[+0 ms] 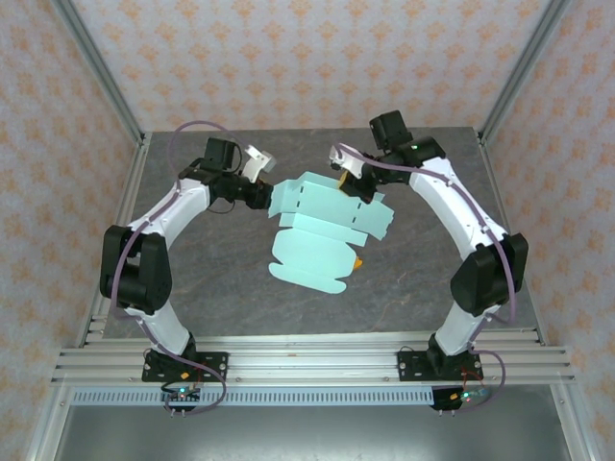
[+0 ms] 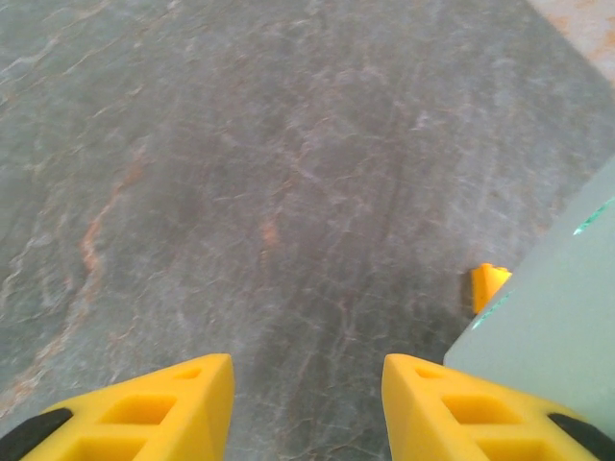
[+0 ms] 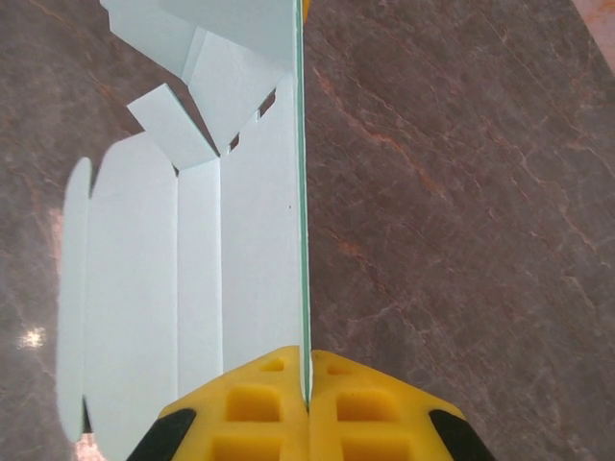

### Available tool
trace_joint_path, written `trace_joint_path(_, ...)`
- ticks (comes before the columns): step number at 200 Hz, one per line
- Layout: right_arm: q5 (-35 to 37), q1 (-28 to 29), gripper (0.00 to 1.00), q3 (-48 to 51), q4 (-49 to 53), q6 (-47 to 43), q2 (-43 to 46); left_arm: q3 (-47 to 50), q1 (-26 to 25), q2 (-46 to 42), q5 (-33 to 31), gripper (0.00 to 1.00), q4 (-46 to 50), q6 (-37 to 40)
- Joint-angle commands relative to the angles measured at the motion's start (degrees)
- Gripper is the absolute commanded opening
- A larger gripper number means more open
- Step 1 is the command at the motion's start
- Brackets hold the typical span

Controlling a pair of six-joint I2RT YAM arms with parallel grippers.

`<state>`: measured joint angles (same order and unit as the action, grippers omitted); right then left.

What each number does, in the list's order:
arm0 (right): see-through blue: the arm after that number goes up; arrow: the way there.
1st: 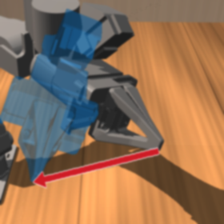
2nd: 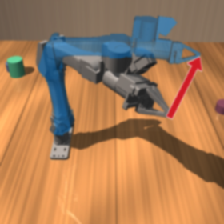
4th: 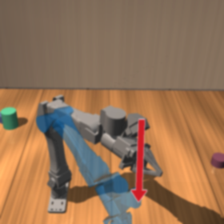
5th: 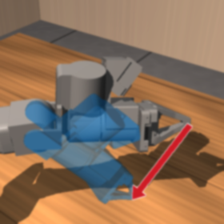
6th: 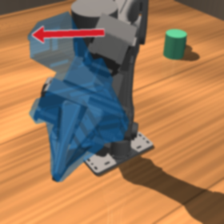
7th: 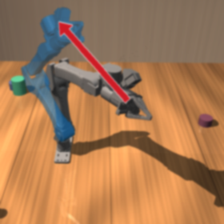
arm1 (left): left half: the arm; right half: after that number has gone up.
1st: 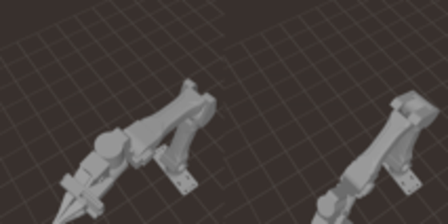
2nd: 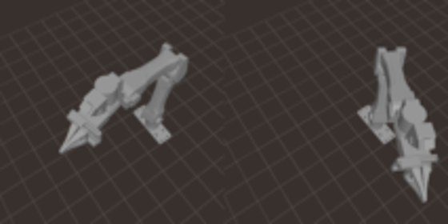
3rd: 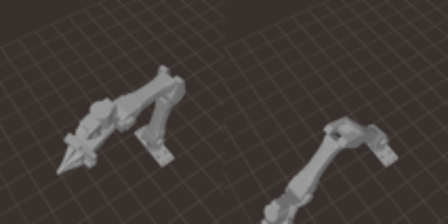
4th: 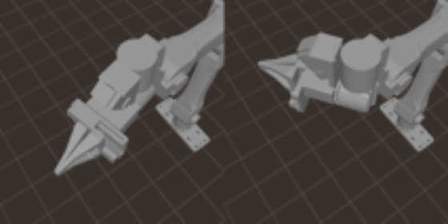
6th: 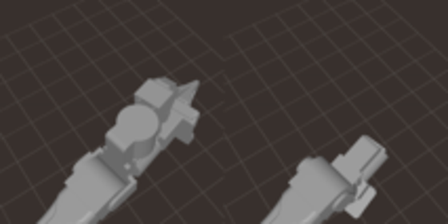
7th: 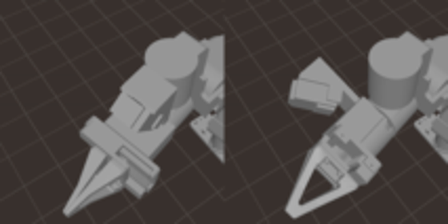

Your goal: Fold the paper box

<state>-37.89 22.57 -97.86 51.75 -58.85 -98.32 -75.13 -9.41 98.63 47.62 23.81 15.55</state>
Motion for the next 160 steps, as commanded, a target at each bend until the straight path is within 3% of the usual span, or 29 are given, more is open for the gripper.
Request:
trace_joint_path(1, 6.78, 2.23, 0.0, 1.79, -5.35, -1.68, -0.52, 1.74, -0.2, -0.01, -9.34, 0.45, -4.28, -4.73)
trace_joint_path(50, 11.81, 6.15, 0.0, 3.06, -14.91, -0.78, -6.01, 1.04, 3.62, 3.24, -26.31, 0.44, -6.4, -16.46)
trace_joint_path(87, 17.66, 8.37, 0.0, 1.97, -18.06, -1.85, -11.0, 0.94, 5.79, 2.21, -37.06, 0.44, -4.5, -20.61)
trace_joint_path(125, 25.32, 9.95, 0.0, 8.92, -27.76, -4.66, -10.06, 3.6, 6.11, -0.84, -40.12, 0.44, -4.17, -26.41)
trace_joint_path(160, 29.97, 11.1, 0.0, 16.44, -38.06, -7.77, -7.54, 13.5, 5.68, -9.11, -36.0, 0.42, -9.87, -35.91)
